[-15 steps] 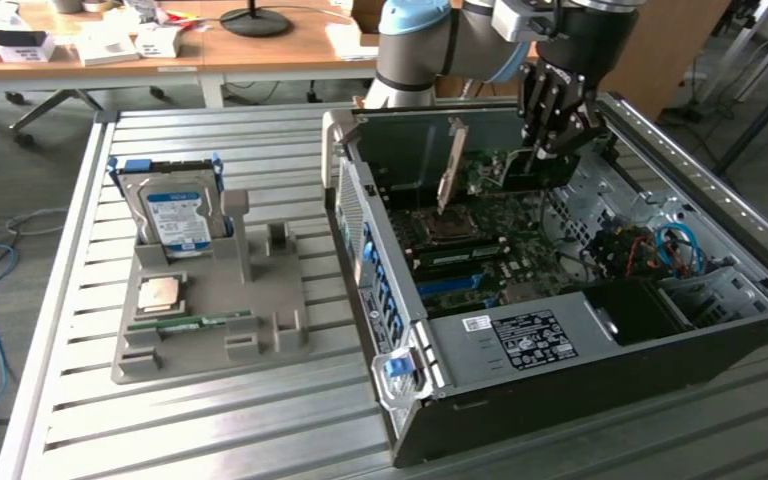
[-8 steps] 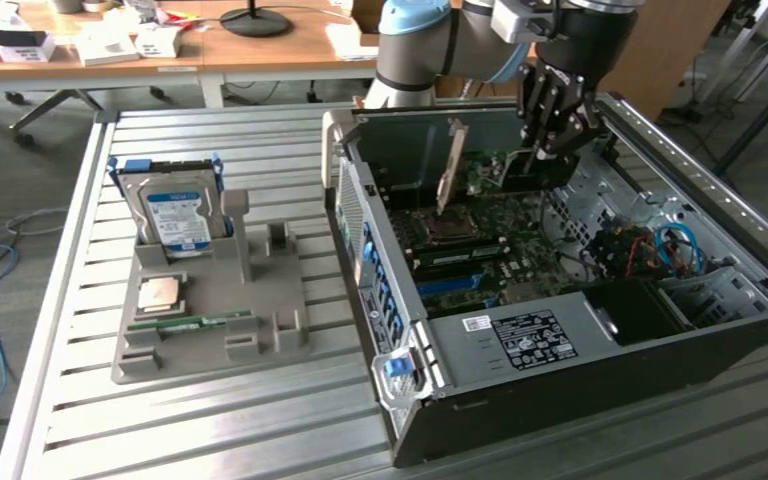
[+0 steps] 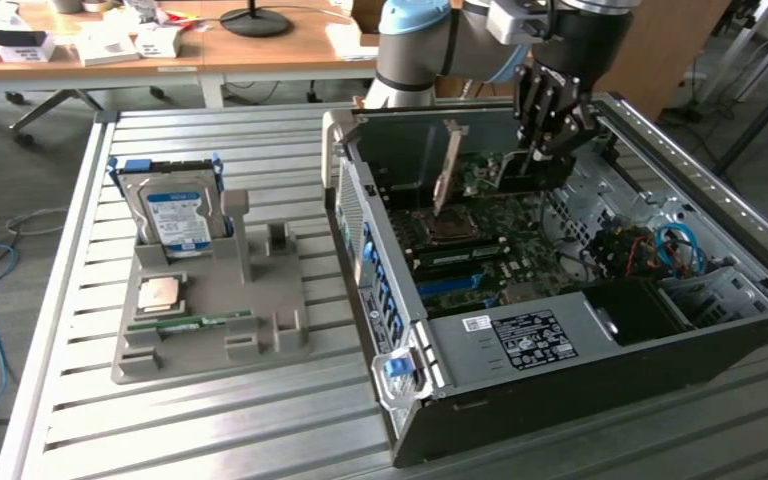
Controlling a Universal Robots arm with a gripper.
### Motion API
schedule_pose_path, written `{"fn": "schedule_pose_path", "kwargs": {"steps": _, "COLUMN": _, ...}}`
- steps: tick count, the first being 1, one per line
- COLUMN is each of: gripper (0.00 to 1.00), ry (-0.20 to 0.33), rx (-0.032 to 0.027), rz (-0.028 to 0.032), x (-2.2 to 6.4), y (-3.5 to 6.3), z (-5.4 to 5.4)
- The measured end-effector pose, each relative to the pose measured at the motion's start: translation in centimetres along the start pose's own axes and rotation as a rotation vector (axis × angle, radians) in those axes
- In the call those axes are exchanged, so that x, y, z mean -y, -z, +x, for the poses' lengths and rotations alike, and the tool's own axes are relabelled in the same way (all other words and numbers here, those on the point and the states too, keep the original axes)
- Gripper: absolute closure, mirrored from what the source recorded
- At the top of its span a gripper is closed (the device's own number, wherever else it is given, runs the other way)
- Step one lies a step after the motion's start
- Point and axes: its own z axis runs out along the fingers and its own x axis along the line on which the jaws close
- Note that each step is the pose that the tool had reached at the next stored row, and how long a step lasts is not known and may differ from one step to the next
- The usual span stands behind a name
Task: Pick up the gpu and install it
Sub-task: 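Insert the gpu into the slot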
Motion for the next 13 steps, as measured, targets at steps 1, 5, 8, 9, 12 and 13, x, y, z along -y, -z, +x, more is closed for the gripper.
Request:
{"fn": "schedule_pose_path", "kwargs": {"steps": 1, "gripper": 0.74, "ry": 0.0, "rx": 0.0, "rz": 0.0, "x": -0.06, "y": -0.01, "z": 0.0}}
{"fn": "schedule_pose_path", "kwargs": {"steps": 5, "gripper": 0.74, "ry": 0.0, "rx": 0.0, "rz": 0.0, "x": -0.21, "y": -0.05, "z": -0.02}}
{"fn": "schedule_pose_path", "kwargs": {"steps": 8, "gripper": 0.74, "ry": 0.0, "rx": 0.0, "rz": 0.0, "x": -0.29, "y": -0.09, "z": -0.03}}
{"fn": "schedule_pose_path", "kwargs": {"steps": 9, "gripper": 0.74, "ry": 0.0, "rx": 0.0001, "rz": 0.0, "x": -0.32, "y": -0.1, "z": -0.03}}
{"fn": "schedule_pose_path", "kwargs": {"steps": 12, "gripper": 0.74, "ry": 0.0, "rx": 0.0, "rz": 0.0, "x": -0.36, "y": -0.17, "z": -0.04}}
{"fn": "schedule_pose_path", "kwargs": {"steps": 13, "gripper": 0.74, "ry": 0.0, "rx": 0.0, "rz": 0.0, "x": -0.38, "y": -0.21, "z": -0.04}}
